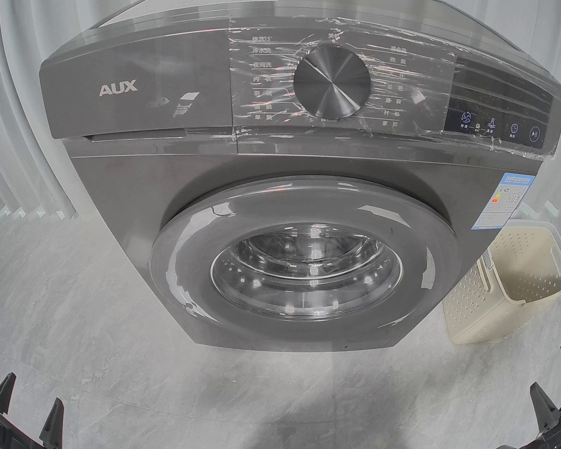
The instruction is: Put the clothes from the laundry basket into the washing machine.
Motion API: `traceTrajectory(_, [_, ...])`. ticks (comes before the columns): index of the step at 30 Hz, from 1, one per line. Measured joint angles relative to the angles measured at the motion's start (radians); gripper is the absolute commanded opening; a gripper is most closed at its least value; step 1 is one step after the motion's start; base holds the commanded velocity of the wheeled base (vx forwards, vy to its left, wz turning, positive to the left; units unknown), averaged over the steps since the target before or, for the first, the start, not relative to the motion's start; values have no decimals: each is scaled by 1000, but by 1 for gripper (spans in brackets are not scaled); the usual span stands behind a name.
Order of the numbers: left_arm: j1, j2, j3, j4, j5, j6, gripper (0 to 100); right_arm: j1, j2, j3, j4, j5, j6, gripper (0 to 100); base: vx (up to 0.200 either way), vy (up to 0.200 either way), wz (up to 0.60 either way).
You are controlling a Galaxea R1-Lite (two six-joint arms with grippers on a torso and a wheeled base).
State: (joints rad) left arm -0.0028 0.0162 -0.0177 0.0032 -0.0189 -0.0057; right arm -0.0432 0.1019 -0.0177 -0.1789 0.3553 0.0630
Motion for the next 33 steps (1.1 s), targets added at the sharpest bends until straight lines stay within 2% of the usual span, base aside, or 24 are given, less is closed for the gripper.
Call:
traceTrajectory(5, [0, 0, 0, 0, 0, 0, 100, 35, -39, 0, 111, -5, -8, 100, 0, 0, 0])
traceTrajectory(8, [0, 0, 0, 0, 0, -1, 100, 40, -61, 0, 162, -49, -13, 100, 0, 0, 0])
traceTrajectory(10, [0, 0, 0, 0, 0, -1, 100, 42, -71, 0, 170, -118, -23, 100, 0, 0, 0])
traceTrajectory(11, [0, 0, 0, 0, 0, -1, 100, 42, -75, 0, 176, -177, -33, 100, 0, 0, 0])
traceTrajectory(14, [0, 0, 0, 0, 0, -2, 100, 43, -82, -4, 190, -305, -54, 100, 0, 0, 0])
traceTrajectory(16, [0, 0, 0, 0, 0, -2, 100, 43, -84, -9, 201, -360, -62, 100, 0, 0, 0])
traceTrajectory(18, [0, 0, 0, 0, 0, -3, 100, 42, -87, -13, 209, -375, -69, 100, 0, 0, 0])
traceTrajectory(20, [0, 0, 0, 0, 0, -3, 100, 42, -88, -15, 214, -370, -85, 100, 0, 0, 0])
traceTrajectory(23, [0, 0, 0, 0, 0, -2, 100, 42, -89, -17, 207, -322, -123, 100, 0, 0, 0])
traceTrajectory(26, [0, 0, 0, 0, 1, -3, 100, 43, -89, -17, 204, -238, -126, 100, 0, 0, 0])
traceTrajectory(28, [0, 0, 0, 0, 1, -3, 100, 43, -89, -16, 204, -161, -119, 100, 0, 0, 0])
traceTrajectory(30, [0, 0, 0, 0, 1, -3, 100, 44, -89, -15, 204, -112, -106, 100, 0, 0, 0])
traceTrajectory(33, [0, 0, 0, 0, 1, -4, 100, 44, -89, -14, 205, -107, -96, 100, 0, 0, 0])
